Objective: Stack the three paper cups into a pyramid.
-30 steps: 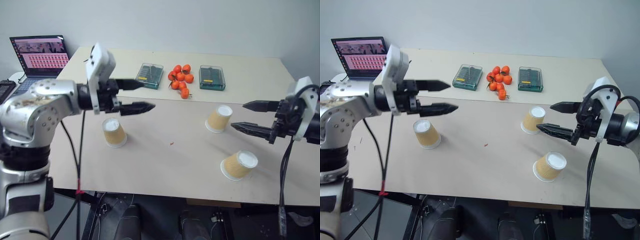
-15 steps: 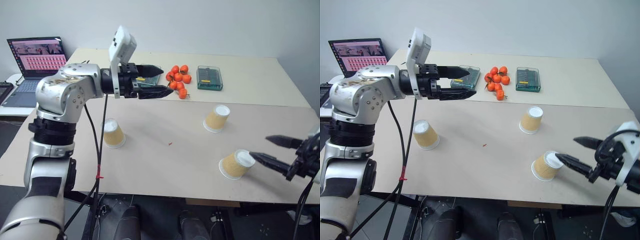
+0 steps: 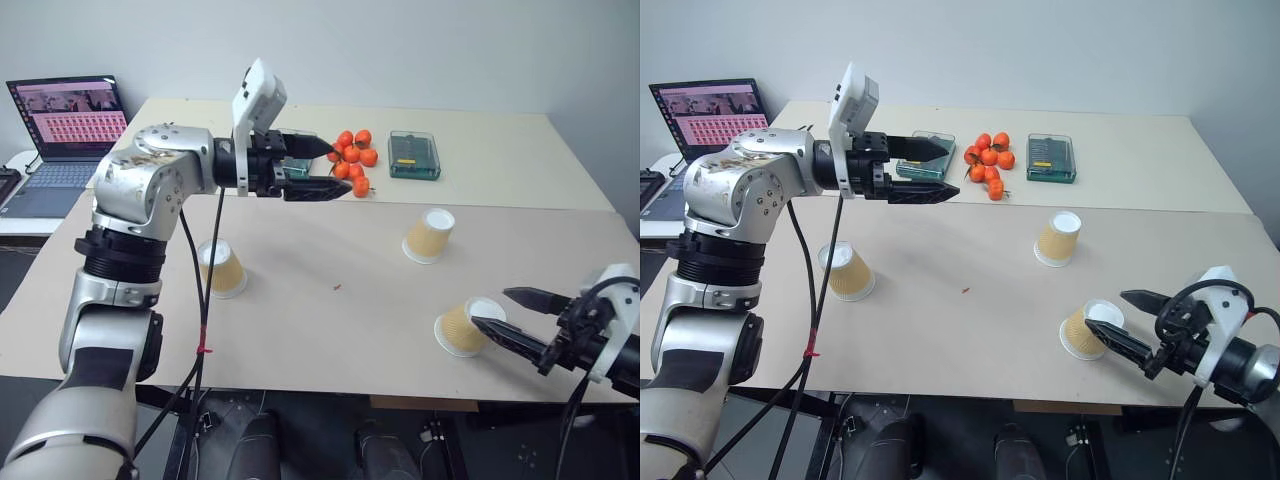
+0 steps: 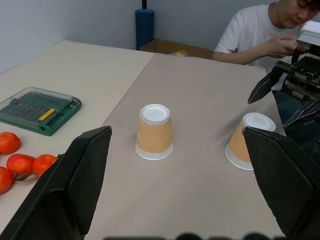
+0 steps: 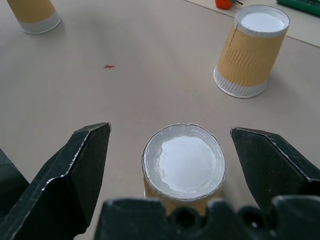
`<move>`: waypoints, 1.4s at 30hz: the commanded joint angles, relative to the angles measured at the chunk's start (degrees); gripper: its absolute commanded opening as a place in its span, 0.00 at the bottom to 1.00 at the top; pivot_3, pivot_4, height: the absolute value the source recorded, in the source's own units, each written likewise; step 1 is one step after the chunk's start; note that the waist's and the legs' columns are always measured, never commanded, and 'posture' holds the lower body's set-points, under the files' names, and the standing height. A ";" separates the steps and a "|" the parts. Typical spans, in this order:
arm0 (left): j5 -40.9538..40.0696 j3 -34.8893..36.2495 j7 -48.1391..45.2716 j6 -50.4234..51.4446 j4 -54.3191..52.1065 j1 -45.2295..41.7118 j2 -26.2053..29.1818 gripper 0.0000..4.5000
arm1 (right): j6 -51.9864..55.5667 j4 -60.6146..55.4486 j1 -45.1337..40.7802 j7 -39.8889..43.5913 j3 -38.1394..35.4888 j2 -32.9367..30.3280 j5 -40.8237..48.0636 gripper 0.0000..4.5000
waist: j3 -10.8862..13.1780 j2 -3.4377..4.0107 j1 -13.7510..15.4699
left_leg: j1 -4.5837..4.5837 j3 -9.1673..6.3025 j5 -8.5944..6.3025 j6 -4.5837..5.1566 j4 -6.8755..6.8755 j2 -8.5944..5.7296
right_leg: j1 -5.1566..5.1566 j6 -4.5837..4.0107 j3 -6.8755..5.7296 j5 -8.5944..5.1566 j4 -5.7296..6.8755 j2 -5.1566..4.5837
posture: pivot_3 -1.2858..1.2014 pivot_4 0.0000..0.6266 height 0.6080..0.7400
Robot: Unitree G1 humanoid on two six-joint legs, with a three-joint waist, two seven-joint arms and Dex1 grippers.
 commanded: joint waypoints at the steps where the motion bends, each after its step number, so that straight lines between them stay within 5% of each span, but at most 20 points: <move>1: 0.34 2.15 1.37 0.90 -3.47 -1.79 1.30 1.00 | -2.81 2.38 -2.99 -0.72 3.06 -1.37 -1.96 1.00 | 0.00 0.00 -0.09 | 0.01 0.00 0.00 0.00 -0.01 0.00 | 0.00 0.00 0.00 0.00 0.01 0.00 | 0.52 0.24 0.96; 11: -0.17 3.88 2.62 2.17 -4.72 -1.10 2.99 1.00 | -5.24 6.20 -5.75 -0.31 7.77 -2.26 -5.04 1.00 | 0.00 0.00 0.08 | -0.02 -0.02 0.00 0.00 -0.03 -0.01 | -0.01 0.01 -0.01 -0.01 0.00 0.00 | 0.52 0.24 0.96; 25: -0.46 3.97 4.03 3.19 -5.74 -0.84 2.37 1.00 | -6.54 6.58 0.25 2.24 4.60 -3.54 -5.29 1.00 | 0.00 0.00 0.16 | 0.00 -0.02 0.00 0.00 -0.01 -0.01 | 0.00 0.02 -0.02 -0.01 0.02 0.00 | 0.52 0.24 0.96; 31: -0.48 3.99 4.36 3.32 -5.67 -0.98 2.24 1.00 | -6.51 6.92 -1.15 1.56 5.41 -3.52 -5.02 0.61 | 0.00 0.00 0.01 | 0.00 -0.02 0.00 0.00 -0.02 -0.01 | 0.00 0.02 -0.01 -0.02 0.02 0.00 | 0.52 0.24 0.96; 42: -0.62 5.47 5.55 3.59 -7.30 0.96 3.60 1.00 | -4.73 8.04 -17.51 1.38 16.32 -5.25 -4.72 0.59 | 0.00 0.00 -0.35 | 0.02 -0.02 0.00 0.00 -0.03 0.00 | -0.02 0.01 0.00 -0.01 0.05 0.01 | 0.52 0.24 0.96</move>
